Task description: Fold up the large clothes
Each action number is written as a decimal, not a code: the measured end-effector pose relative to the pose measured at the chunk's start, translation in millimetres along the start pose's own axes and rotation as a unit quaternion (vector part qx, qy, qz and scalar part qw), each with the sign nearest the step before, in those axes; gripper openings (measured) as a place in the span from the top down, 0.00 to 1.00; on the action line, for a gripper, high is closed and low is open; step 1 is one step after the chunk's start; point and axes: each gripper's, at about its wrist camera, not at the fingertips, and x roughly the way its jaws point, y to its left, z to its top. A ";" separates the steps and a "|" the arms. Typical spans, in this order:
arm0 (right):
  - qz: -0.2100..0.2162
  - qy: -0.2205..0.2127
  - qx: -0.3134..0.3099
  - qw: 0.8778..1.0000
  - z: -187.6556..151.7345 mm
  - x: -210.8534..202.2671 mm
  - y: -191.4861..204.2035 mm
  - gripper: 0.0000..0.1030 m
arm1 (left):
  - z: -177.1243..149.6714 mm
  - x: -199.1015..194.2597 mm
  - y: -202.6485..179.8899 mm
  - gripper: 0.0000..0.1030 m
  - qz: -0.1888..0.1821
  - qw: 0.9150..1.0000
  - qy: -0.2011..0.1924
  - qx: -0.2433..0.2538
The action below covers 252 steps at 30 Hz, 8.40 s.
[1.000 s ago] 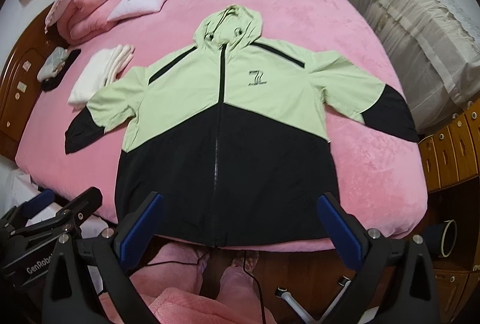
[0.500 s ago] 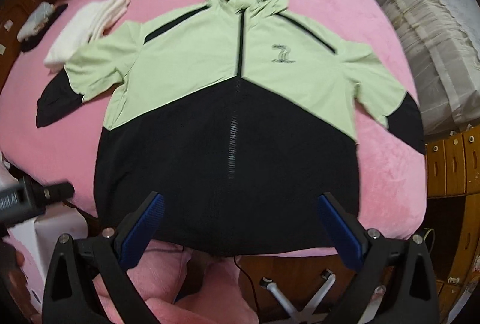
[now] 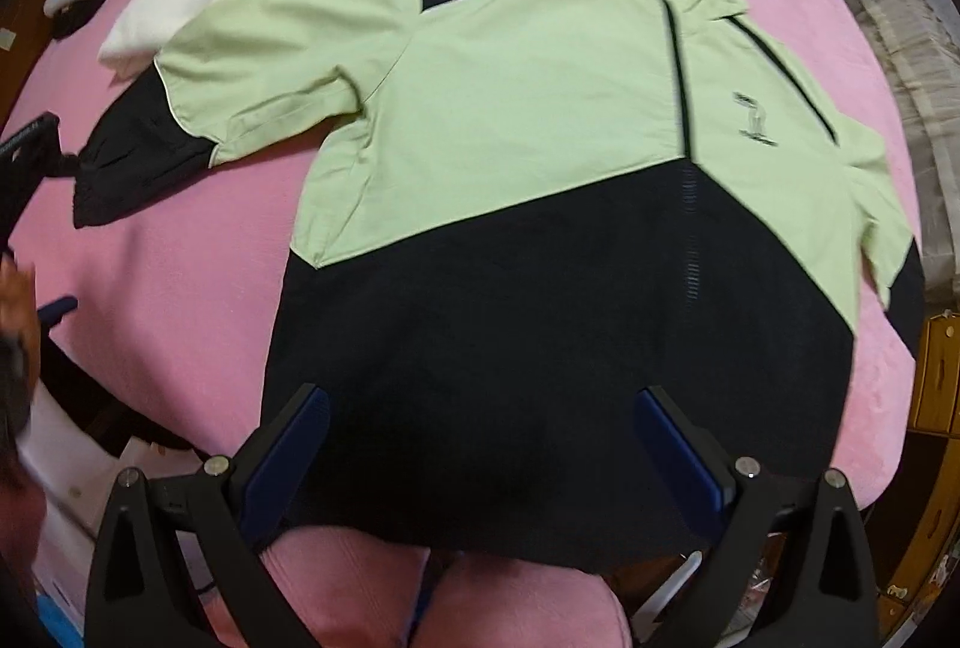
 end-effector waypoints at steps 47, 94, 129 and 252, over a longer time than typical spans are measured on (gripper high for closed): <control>0.019 -0.102 0.223 0.969 20.8 34.6 -224.3 0.02 | -266.0 28.1 -332.2 0.62 -0.193 0.816 0.013 0.545; 0.032 -0.249 0.246 0.936 101.4 31.4 -285.2 0.75 | -221.2 95.2 -137.8 0.18 0.088 0.874 -0.002 0.477; -0.015 -0.152 0.289 0.945 79.4 123.1 -304.6 1.00 | -267.0 92.9 -186.7 0.49 0.104 0.760 -0.060 0.639; -0.033 -0.385 0.508 0.770 -96.2 18.5 -673.2 0.90 | -704.3 14.3 -130.8 0.19 0.148 0.630 0.103 0.756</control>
